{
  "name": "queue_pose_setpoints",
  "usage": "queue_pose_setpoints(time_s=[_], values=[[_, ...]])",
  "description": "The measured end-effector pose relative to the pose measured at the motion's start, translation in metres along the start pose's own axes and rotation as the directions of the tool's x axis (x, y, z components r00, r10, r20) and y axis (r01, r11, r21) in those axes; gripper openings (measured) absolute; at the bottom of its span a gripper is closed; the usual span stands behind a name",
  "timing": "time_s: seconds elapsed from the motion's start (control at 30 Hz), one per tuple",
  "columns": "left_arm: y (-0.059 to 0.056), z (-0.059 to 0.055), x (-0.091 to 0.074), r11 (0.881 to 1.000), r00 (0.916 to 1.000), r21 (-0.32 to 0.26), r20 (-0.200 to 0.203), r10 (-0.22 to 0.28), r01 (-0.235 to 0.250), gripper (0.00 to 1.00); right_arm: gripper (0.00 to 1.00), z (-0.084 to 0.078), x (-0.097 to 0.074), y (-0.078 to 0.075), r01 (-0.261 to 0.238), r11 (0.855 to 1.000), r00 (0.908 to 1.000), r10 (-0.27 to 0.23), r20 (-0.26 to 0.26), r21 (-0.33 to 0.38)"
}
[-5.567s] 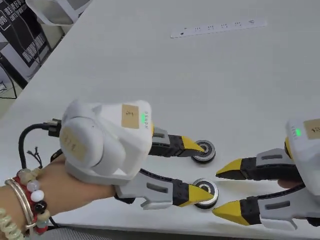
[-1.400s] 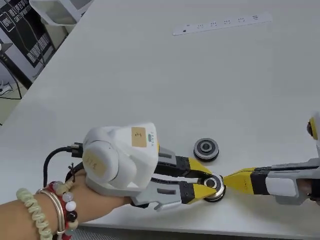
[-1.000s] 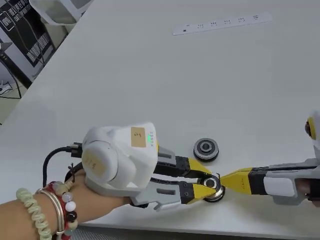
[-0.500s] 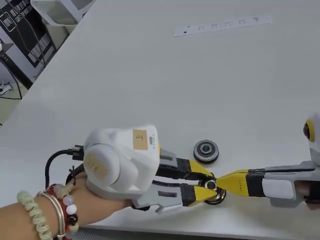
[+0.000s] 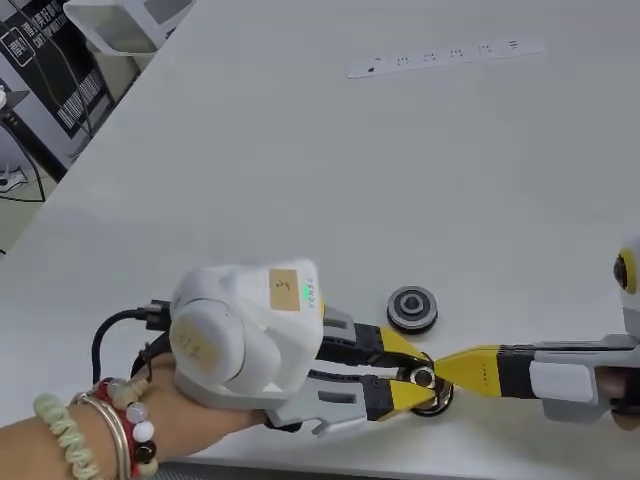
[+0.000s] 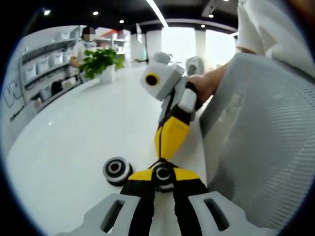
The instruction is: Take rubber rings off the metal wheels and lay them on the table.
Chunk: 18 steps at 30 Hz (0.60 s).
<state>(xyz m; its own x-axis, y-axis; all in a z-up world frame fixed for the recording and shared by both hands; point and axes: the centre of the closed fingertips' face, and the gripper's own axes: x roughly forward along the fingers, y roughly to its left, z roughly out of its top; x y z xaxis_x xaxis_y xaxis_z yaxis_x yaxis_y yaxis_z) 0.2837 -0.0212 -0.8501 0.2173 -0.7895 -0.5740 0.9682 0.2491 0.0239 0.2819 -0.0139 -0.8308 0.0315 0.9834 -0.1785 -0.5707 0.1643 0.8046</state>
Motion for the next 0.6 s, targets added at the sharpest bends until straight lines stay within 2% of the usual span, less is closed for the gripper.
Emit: queue_pose_setpoints(time_s=[0.3,0.4,0.47,0.6], values=[[0.0004,0.0001,-0.0001,1.0,1.0,0.013,-0.005,0.0,0.0,0.14,0.0,0.0013,-0.0006,0.0026,-0.018,1.0,0.9997,0.018,0.017,0.015],[0.0007,0.0,-0.0002,1.0,1.0,0.007,-0.005,0.002,-0.002,0.14,0.0,0.0001,0.0006,-0.0006,0.0,1.0,0.9999,0.0,0.01,0.016],[0.0007,0.0,-0.0003,1.0,1.0,-0.001,-0.007,0.005,-0.005,0.14,0.0,-0.0031,0.0027,-0.0034,0.026,1.0,0.9996,-0.026,-0.008,-0.01],[0.0005,0.0,-0.0012,1.0,0.9999,-0.03,-0.016,0.001,-0.001,0.14,0.0,-0.0031,0.0015,-0.0048,0.034,0.999,0.9994,-0.034,-0.008,-0.01]])
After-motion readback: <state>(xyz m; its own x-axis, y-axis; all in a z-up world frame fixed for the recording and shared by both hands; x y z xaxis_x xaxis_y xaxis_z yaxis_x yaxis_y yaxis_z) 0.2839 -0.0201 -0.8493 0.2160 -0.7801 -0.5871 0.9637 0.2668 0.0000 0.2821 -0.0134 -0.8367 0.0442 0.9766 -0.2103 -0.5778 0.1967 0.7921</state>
